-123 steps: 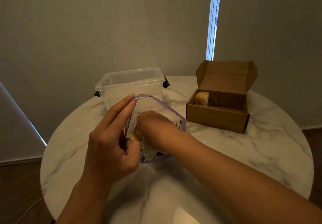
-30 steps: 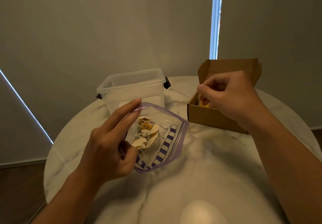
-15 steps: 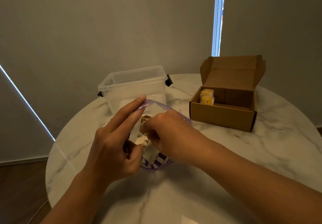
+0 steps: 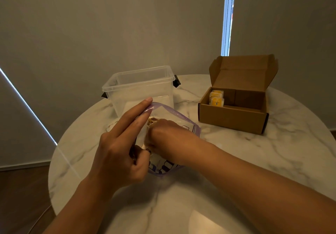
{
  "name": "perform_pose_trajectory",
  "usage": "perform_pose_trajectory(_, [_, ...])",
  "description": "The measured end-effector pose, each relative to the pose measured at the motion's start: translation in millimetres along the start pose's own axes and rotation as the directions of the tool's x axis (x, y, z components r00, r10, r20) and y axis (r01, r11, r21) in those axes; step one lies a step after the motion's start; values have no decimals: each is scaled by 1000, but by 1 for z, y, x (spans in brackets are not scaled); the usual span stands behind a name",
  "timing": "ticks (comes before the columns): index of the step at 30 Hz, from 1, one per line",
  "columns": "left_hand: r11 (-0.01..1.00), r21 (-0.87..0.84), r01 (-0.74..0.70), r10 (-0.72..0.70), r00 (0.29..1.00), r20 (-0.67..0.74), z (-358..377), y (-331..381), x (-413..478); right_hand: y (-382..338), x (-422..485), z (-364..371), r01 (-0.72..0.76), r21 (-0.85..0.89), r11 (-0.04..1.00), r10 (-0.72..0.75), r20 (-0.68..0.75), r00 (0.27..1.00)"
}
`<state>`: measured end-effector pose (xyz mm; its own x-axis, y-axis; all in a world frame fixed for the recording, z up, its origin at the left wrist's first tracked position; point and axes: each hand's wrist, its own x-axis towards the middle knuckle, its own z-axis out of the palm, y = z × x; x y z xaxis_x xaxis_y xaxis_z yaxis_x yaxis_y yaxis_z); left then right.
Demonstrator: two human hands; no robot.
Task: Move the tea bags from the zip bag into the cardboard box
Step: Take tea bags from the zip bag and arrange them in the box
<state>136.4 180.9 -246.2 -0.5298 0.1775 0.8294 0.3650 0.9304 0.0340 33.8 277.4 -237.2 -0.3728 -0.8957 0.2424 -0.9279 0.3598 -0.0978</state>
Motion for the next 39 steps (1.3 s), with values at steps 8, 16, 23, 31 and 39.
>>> perform_pose_trajectory(8, [1000,17,10,-10,1000,15,0,-1,-1,10,-12,-8,37,38,999,-34,-66,997])
perform_pose_trajectory(16, [999,-10,33,-32,999,11,-1,-1,1,9,-35,-22,-1,145,989,8,-51,999])
perform_pose_trajectory(23, [999,-3,53,-53,998,30,-2,0,2,10,-53,-33,10,282,959,46,-193,980])
perform_pose_trajectory(31, [998,-29,50,-49,998,43,0,-2,4,28,-77,-57,4,526,851,125,-210,970])
perform_pose_trajectory(39, [999,-32,25,-24,1000,6,2,-3,3,89,-97,-111,36,787,616,223,-218,950])
